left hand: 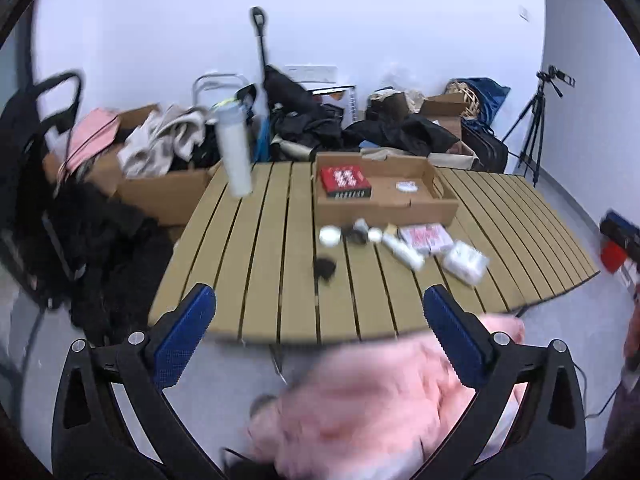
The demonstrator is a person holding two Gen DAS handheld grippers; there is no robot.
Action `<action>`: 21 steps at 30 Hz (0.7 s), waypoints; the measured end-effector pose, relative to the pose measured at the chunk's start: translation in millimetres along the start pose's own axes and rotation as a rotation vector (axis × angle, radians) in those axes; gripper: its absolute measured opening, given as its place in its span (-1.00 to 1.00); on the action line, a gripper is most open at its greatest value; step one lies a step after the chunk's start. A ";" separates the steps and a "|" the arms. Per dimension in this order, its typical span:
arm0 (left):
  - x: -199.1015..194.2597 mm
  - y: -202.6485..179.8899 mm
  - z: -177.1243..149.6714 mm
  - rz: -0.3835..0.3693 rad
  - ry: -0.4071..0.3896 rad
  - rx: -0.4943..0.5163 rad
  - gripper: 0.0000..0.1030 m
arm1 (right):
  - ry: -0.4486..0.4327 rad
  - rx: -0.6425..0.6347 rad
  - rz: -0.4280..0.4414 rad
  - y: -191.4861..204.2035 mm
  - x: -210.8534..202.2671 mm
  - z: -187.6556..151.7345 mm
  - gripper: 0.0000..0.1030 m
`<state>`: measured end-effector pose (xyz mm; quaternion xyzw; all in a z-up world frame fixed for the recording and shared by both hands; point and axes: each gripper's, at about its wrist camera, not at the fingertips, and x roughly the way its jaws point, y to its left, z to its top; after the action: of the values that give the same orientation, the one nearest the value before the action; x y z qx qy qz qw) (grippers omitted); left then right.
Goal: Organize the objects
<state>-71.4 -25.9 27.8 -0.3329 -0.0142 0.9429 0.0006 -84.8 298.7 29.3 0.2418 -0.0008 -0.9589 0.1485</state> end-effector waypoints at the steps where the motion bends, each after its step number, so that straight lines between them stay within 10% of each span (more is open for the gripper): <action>1: -7.7 -1.0 -12.0 0.020 -0.009 -0.010 1.00 | 0.003 -0.019 -0.004 8.4 -10.0 -13.3 0.62; 8: -32.9 -26.0 -47.5 -0.022 -0.021 0.060 1.00 | 0.146 0.072 0.148 27.7 -17.3 -80.2 0.62; 21: -3.8 -11.0 -56.2 -0.028 0.019 -0.042 1.00 | -0.020 0.069 -0.030 24.6 -34.1 -79.1 0.66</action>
<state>-33.2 -13.5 -13.2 -0.3416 -0.0386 0.9390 0.0071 -12.5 290.4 -22.9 0.2372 -0.0317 -0.9628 0.1255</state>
